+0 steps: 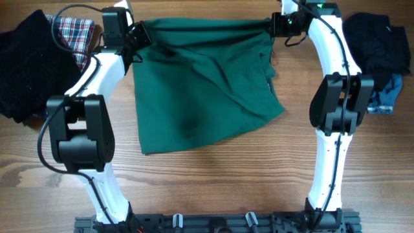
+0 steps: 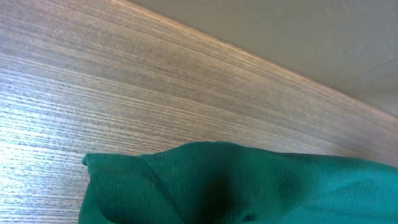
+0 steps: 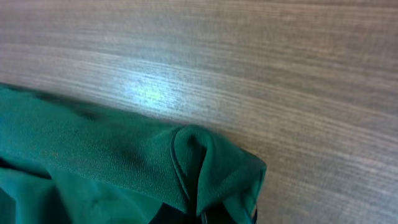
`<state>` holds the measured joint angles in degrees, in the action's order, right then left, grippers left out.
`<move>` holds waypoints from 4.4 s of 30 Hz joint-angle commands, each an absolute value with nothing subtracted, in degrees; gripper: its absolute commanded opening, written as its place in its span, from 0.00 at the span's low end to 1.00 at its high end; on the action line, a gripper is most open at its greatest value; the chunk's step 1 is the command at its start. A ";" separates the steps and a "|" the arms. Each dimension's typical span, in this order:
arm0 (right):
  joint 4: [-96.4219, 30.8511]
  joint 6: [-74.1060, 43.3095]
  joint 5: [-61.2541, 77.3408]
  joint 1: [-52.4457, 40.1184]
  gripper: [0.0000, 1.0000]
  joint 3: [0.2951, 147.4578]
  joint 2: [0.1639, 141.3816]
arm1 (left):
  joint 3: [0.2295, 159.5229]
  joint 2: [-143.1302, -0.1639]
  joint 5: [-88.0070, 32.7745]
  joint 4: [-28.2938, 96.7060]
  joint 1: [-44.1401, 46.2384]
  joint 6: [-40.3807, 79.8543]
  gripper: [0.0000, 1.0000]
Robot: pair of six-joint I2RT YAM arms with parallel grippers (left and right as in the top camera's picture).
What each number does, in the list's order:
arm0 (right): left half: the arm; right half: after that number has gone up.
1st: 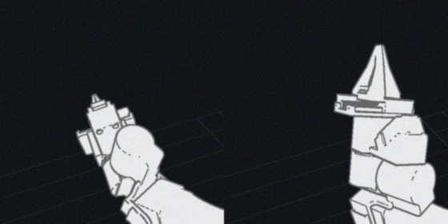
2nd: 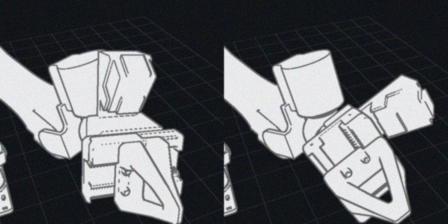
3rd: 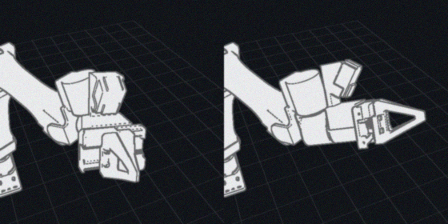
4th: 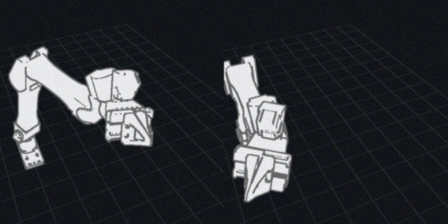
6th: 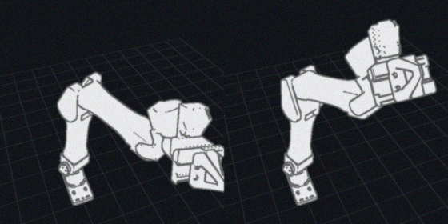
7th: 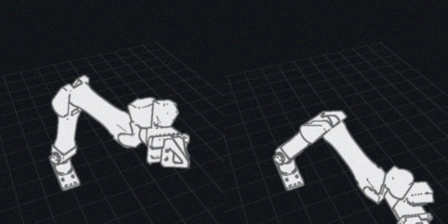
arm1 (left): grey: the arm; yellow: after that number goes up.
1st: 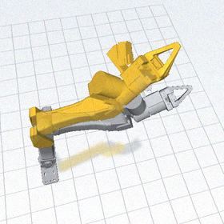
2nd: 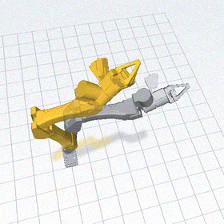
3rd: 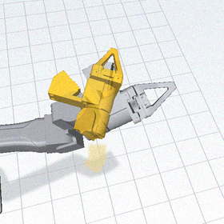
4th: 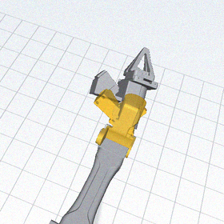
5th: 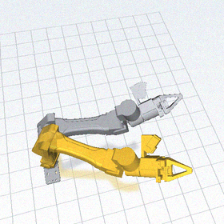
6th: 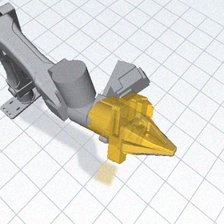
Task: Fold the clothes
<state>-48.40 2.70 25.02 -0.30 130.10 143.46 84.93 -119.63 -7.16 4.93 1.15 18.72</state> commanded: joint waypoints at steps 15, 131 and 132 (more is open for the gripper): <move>-63.24 4.97 27.11 2.22 0.04 130.13 130.21 | 85.73 -104.20 -7.09 24.25 -1.87 18.20 0.04; -74.35 7.53 22.59 -0.21 0.60 118.52 128.97 | 69.21 -112.88 -17.32 27.81 1.02 19.70 0.41; -74.37 7.53 22.59 -0.21 0.60 118.52 128.97 | 69.21 -112.99 -17.32 27.81 1.04 19.70 0.41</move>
